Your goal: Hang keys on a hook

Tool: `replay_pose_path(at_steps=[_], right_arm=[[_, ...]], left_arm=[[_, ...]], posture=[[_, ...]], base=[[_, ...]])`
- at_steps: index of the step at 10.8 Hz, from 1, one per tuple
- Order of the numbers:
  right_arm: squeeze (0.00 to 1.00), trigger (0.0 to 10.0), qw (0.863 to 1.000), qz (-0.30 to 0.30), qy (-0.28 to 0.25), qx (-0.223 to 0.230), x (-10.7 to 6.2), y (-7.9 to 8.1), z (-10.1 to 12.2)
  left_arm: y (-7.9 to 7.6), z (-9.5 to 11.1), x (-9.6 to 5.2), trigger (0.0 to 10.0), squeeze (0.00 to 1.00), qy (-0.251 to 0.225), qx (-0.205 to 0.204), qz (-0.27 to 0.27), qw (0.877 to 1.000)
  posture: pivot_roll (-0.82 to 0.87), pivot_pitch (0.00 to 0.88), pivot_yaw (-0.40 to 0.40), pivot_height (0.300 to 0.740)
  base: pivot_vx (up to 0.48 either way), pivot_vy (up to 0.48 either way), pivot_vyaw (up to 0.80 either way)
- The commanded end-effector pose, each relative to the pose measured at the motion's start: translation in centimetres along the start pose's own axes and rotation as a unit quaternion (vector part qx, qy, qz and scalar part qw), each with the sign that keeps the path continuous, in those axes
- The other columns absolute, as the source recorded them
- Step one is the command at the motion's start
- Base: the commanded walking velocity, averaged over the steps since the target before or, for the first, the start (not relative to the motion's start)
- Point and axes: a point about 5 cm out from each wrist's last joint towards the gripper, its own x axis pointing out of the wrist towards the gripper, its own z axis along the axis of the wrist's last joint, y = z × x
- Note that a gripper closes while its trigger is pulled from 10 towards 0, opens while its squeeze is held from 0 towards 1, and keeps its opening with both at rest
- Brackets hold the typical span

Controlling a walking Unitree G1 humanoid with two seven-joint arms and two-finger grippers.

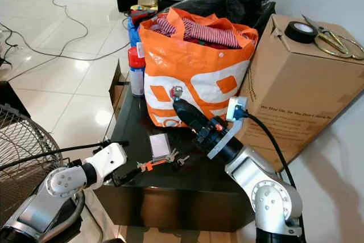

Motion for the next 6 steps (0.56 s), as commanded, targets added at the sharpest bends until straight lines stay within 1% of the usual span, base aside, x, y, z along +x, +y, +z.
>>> replay_pose_path(at_steps=[1,4,5,6], right_arm=[[0.0,0.0,1.0,0.007,-0.008,-0.001,-0.2,0.3,0.5],[0.0,0.0,1.0,0.014,-0.007,0.007,-0.4,0.8,0.8],[0.0,0.0,1.0,-0.006,0.013,-0.002,-0.5,0.3,0.5],[0.0,0.0,0.997,-0.048,0.059,-0.026,-0.4,-0.7,-0.6]], left_arm=[[-0.1,0.2,0.1,10.0,0.54,-0.003,0.005,-0.002,1.0],[-0.1,0.3,0.1,10.0,0.54,-0.003,0.005,-0.004,1.0],[-0.2,0.3,0.1,10.0,0.54,-0.002,0.005,-0.004,1.0],[-0.2,0.3,0.1,10.0,0.54,-0.002,0.005,-0.004,1.0]], posture=[[-0.01,0.0,-0.069,0.74],[-0.01,0.0,-0.068,0.74],[-0.01,0.0,-0.069,0.74],[-0.01,0.0,-0.07,0.74]], base=[[0.0,0.0,0.0],[0.0,0.0,0.0],[0.0,0.0,0.0],[0.0,0.0,0.0]])
